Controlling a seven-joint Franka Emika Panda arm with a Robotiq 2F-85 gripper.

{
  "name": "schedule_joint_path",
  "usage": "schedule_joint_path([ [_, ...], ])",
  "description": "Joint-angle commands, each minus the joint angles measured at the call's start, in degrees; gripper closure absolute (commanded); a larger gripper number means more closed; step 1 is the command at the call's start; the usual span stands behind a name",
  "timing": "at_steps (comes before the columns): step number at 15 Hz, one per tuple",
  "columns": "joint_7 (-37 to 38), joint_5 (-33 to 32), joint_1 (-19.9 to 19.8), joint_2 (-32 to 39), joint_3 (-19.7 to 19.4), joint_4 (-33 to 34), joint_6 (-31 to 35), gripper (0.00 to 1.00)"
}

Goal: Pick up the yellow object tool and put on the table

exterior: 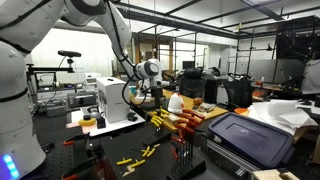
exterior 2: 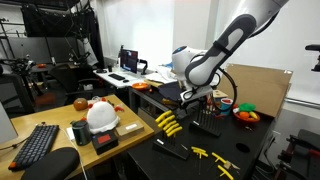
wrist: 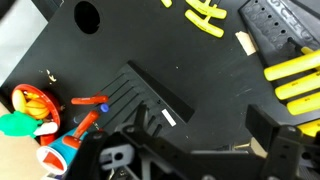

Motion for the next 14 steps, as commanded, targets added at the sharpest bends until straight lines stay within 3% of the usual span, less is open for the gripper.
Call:
schedule_joint_path([
  [1, 1.5, -1.6, -2.0, -3.6, 1.2, -2.5, -0.4, 0.00],
  [11, -1.4, 0.9, -7.4, -8.5, 5.0, -6.2, 0.1, 0.00],
  [12, 0.1, -0.5, -6.9, -5.3, 4.5, -3.0, -0.1, 0.00],
  [14, 0.0, -0.2, -7.5, -6.0, 5.0, -3.8, -0.1, 0.00],
])
